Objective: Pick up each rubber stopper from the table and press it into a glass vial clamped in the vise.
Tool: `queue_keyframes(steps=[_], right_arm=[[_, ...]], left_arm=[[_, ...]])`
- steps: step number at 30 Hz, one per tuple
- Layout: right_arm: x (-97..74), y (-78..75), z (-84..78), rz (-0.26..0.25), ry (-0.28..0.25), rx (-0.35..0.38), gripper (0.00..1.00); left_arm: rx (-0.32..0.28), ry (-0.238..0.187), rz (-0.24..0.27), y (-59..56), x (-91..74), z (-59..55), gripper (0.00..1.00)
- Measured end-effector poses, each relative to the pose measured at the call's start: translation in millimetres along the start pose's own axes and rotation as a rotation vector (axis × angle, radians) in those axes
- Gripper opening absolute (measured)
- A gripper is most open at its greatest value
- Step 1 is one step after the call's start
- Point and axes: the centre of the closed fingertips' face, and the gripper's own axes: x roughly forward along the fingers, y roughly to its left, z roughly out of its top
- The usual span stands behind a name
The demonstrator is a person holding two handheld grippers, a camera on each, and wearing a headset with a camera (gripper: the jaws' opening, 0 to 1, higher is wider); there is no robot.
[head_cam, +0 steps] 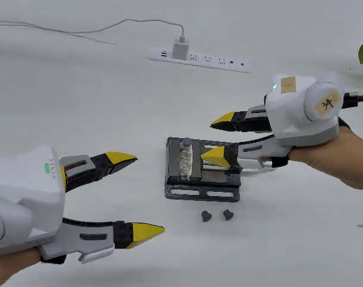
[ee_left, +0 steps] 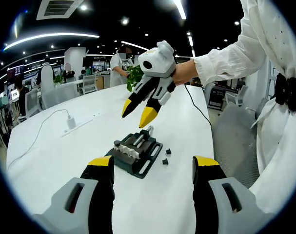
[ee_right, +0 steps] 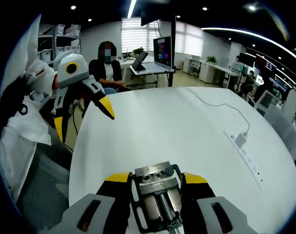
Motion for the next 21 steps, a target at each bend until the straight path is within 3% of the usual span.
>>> queue_keyframes(steps=[7,21], right_arm=[[-19.2,10.3,-7.7,-0.02,-0.047,0.031,0.46],[-54.6,32.9,-20.0,-0.085,-0.131,0.088,0.52]], left_arm=[[0.033,0.024,-0.022,-2.9,2.7,2.2,0.63],[0.118,0.073,-0.069,-7.0,8.6,6.3,0.63]])
